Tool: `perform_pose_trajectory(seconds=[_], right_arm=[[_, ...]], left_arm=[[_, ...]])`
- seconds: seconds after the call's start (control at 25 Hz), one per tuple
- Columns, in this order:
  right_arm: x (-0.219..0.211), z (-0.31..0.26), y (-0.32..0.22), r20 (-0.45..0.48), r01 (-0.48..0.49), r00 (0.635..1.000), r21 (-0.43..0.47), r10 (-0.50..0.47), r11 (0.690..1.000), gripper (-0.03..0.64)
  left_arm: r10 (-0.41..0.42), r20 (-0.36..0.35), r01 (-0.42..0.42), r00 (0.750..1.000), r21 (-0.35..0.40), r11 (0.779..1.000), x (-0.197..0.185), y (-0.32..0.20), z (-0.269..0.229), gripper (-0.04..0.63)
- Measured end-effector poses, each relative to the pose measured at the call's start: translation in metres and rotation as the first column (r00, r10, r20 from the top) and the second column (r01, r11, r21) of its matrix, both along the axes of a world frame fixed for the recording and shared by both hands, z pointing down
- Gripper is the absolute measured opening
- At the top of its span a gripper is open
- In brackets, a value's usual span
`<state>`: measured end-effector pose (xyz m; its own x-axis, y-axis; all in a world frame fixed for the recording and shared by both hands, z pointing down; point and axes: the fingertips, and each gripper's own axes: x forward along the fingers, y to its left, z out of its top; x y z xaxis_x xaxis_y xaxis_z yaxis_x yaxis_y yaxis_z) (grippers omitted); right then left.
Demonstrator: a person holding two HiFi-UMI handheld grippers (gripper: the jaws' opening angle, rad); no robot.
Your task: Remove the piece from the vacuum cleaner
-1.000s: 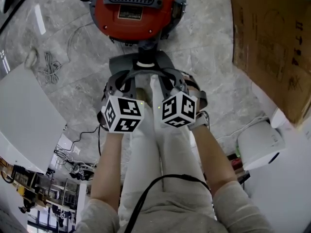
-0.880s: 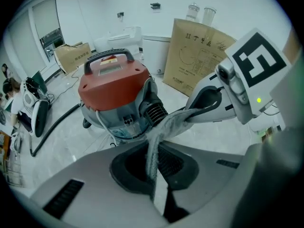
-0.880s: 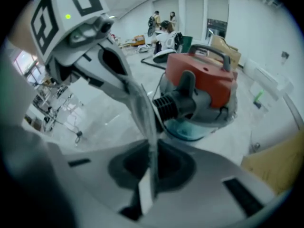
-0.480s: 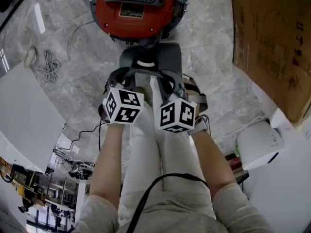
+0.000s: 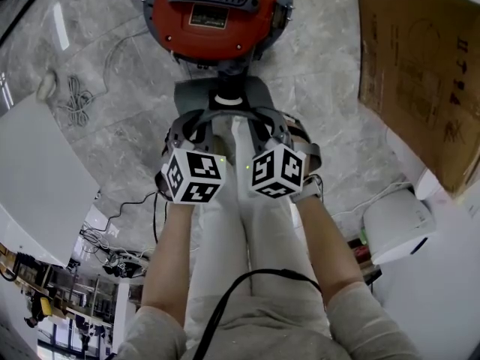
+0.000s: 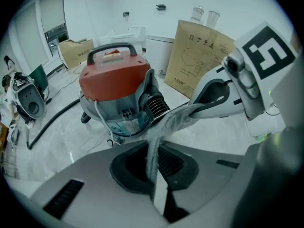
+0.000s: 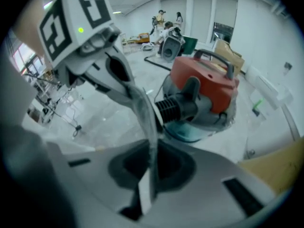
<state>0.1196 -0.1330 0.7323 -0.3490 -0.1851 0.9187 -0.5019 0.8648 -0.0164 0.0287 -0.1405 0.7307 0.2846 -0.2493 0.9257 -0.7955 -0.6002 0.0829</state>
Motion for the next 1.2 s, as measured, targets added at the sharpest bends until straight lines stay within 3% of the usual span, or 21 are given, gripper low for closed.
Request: perform_pose_trajectory(seconds=[0.16,0.32,0.56,0.68,0.92,1.2], right_arm=[[0.003,0.012,-0.001,0.024,-0.079,0.996,-0.065,0.081,0.995,0.026],[0.002,0.010,-0.002,0.050,-0.159,0.985,-0.119,0.165,0.980,0.026],[-0.007,-0.019,-0.005,-0.004,0.005,1.000,0.051,-0.004,0.999,0.026],[-0.010,-0.022,-0.004,-0.024,0.056,0.998,0.078,-0.054,0.995,0.026],[-0.001,0.001,0.001,0.013,-0.031,0.999,-0.028,0.032,0.999,0.026],[0.004,0.021,0.001,0.039,-0.147,0.987,-0.131,0.153,0.981,0.026]], left_arm=[[0.036,0.020,-0.037,0.999,0.037,0.999,0.004,-0.001,-0.006,0.034],[0.038,-0.006,-0.038,0.999,0.008,0.999,0.005,0.004,0.009,0.034],[0.036,-0.014,-0.036,0.999,-0.038,0.999,0.001,0.001,0.029,0.034],[0.004,-0.027,-0.006,1.000,-0.056,0.998,-0.001,0.003,0.032,0.034],[0.001,-0.031,-0.003,1.000,-0.049,0.999,0.000,0.009,0.016,0.034],[0.052,-0.013,-0.052,0.999,-0.005,0.999,0.006,0.012,0.002,0.033]])
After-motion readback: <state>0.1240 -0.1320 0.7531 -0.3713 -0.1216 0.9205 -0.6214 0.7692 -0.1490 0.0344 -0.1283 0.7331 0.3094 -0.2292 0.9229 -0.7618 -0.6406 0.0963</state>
